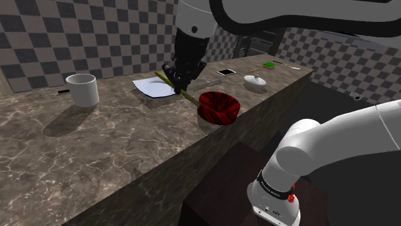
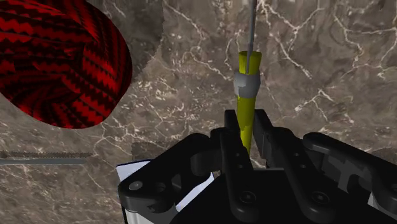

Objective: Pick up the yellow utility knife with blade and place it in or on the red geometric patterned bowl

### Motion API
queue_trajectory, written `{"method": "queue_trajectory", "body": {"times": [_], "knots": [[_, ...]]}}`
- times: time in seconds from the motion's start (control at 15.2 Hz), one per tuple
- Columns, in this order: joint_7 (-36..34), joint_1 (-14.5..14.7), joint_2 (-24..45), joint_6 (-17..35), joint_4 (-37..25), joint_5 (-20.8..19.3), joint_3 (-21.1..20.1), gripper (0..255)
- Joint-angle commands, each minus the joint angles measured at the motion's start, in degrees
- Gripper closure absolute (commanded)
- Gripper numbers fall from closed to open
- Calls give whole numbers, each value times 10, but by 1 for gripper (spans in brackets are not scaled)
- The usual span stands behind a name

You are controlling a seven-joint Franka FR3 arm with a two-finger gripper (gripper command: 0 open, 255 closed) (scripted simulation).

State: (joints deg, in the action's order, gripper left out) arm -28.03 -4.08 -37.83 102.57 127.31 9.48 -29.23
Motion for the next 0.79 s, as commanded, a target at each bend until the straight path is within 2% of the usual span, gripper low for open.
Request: {"method": "queue_trajectory", "body": {"times": [0.0,0.4,0.73], "knots": [[29,5,-29,0,31,-1,29,255],[110,5,-101,-14,96,-23,115,255],[177,-8,-147,-26,133,-56,185,255]]}}
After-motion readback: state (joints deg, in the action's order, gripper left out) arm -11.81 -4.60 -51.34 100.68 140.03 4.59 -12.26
